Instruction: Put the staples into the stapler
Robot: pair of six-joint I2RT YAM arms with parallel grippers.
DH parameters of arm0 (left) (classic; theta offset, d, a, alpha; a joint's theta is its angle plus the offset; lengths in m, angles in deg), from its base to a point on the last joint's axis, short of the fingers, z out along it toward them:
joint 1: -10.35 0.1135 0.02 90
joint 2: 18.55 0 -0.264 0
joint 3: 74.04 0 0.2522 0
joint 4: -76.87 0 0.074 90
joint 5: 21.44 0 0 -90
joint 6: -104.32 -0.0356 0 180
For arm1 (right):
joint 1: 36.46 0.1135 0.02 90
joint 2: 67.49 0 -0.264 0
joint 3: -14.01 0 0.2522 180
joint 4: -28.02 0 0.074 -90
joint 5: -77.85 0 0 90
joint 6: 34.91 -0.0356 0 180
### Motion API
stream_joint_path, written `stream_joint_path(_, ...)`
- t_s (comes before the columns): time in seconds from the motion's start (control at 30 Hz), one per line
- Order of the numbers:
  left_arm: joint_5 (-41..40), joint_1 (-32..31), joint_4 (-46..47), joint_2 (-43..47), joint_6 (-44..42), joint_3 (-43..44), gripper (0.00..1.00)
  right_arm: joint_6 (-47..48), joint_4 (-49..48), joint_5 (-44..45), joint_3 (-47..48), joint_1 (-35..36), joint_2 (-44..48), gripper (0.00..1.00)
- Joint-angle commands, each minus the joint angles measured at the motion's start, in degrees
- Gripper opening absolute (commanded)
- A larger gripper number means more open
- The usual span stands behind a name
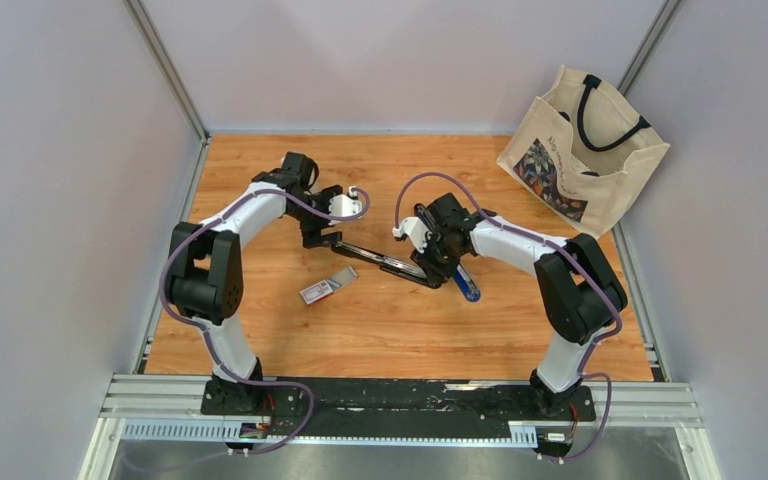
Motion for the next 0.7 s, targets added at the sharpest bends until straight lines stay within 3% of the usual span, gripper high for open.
stream_joint_path(0.0, 0.8, -1.0, -7.1, -2.2, -5.1, 3.3, 0.89, 1.6, 5.2, 4.0, -2.2, -1.4, -2.3, 0.26)
stream_joint_path(0.33, 1.2, -2.8, -8.0, -6.0, -5.4, 4.8, 0.88, 1.8, 5.6, 1.8, -2.1, -3.0, -2.2, 0.27)
stream_joint_path(0.67, -1.4, -4.7, -7.5, -9.3, -2.4, 6.6, 0.73, 2.0, 6.0, 0.4, -2.0, -3.3, -1.5, 0.27)
